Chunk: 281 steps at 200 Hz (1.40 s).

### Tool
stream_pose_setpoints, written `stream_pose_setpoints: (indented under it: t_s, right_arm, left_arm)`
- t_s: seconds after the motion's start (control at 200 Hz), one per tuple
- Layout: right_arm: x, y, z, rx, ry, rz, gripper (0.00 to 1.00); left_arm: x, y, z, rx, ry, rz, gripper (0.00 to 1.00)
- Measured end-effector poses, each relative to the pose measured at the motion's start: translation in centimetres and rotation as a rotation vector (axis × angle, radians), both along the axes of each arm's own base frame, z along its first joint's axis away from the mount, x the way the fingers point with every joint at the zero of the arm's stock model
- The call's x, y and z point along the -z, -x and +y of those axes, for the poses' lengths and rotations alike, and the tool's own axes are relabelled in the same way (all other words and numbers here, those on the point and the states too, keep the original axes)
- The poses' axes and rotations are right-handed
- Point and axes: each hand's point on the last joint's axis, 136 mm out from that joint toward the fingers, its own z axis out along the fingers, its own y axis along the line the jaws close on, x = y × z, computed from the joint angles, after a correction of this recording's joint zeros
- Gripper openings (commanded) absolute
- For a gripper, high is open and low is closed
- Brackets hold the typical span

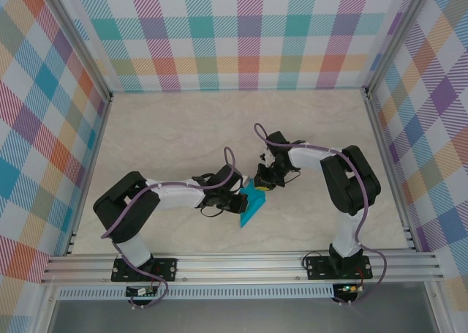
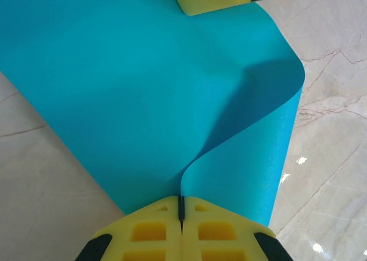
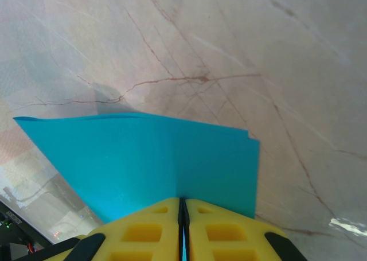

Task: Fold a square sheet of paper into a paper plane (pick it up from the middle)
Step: Third fold the triangle at the center of the table.

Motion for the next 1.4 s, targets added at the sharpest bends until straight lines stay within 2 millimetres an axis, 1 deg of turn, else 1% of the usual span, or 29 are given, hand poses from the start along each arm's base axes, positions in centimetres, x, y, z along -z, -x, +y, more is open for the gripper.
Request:
stream_pose_setpoints:
  t_s: [0.12, 0.195, 0.28, 0.32, 0.375, 0.445, 0.485, 0.54, 0.605, 0.665, 0.705, 0.78, 0.89, 1.0, 1.17, 1.285, 1.405]
  right_arm:
    - [-0.3, 0.0, -0.2, 0.008, 0.009, -0.009, 0.13]
    - [-1.1, -0.2, -0.8, 0.030, 0.030, -0.028, 0.15]
    - [-3.1, -0.6, -1.8, 0.059, 0.048, -0.089, 0.16]
    - [-4.3, -0.8, -2.3, 0.074, 0.045, -0.126, 0.13]
    - [-6.0, -0.8, -2.9, 0.088, 0.036, -0.179, 0.11]
    - [-7.8, -0.3, -3.6, 0.111, 0.006, -0.239, 0.09]
    - [-8.4, 0.5, -4.0, 0.125, -0.021, -0.268, 0.06]
    - [-8.9, 2.0, -4.4, 0.145, -0.066, -0.296, 0.06]
    - [-8.7, 4.0, -5.0, 0.174, -0.116, -0.302, 0.11]
    - [-8.0, 5.9, -5.4, 0.201, -0.164, -0.295, 0.11]
    - [-7.5, 7.0, -5.6, 0.217, -0.193, -0.283, 0.09]
    - [-6.5, 8.9, -5.8, 0.242, -0.234, -0.249, 0.02]
    - [-5.5, 11.0, -5.5, 0.261, -0.279, -0.207, 0.00]
    - [-5.2, 11.9, -4.8, 0.268, -0.309, -0.182, 0.00]
    - [-5.4, 12.5, -2.9, 0.234, -0.338, -0.170, 0.00]
    - [-4.6, 13.0, -1.6, 0.204, -0.315, -0.142, 0.00]
    - [-4.2, 13.0, -0.1, 0.188, -0.314, -0.131, 0.00]
  left_arm:
    - [0.0, -0.1, -0.1, 0.000, 0.005, -0.003, 0.04]
    - [0.0, -0.1, -0.1, 0.001, 0.005, -0.003, 0.04]
    - [0.0, -0.1, -0.1, 0.001, 0.005, -0.003, 0.04]
    - [0.0, -0.1, -0.1, 0.001, 0.005, -0.003, 0.04]
    - [0.0, -0.1, -0.1, 0.001, 0.005, -0.003, 0.04]
    - [0.0, -0.1, -0.1, 0.001, 0.005, -0.003, 0.04]
    - [0.0, -0.1, -0.1, 0.001, 0.005, -0.003, 0.04]
    - [0.0, -0.1, -0.1, 0.001, 0.005, -0.003, 0.04]
    - [0.0, -0.1, -0.1, 0.001, 0.005, -0.003, 0.04]
    - [0.0, -0.1, -0.1, 0.001, 0.005, -0.003, 0.04]
    - [0.0, -0.1, -0.1, 0.001, 0.006, -0.004, 0.04]
    - [0.0, -0.1, -0.1, 0.001, 0.006, -0.004, 0.04]
    - [0.0, -0.1, -0.1, 0.001, 0.007, -0.005, 0.04]
    - [0.0, -0.1, -0.1, 0.001, 0.007, -0.005, 0.04]
    - [0.0, -0.1, -0.1, 0.000, 0.006, -0.005, 0.04]
    - [0.0, -0.1, -0.1, 0.000, 0.006, -0.005, 0.04]
    - [0.0, -0.1, -0.1, 0.000, 0.006, -0.005, 0.04]
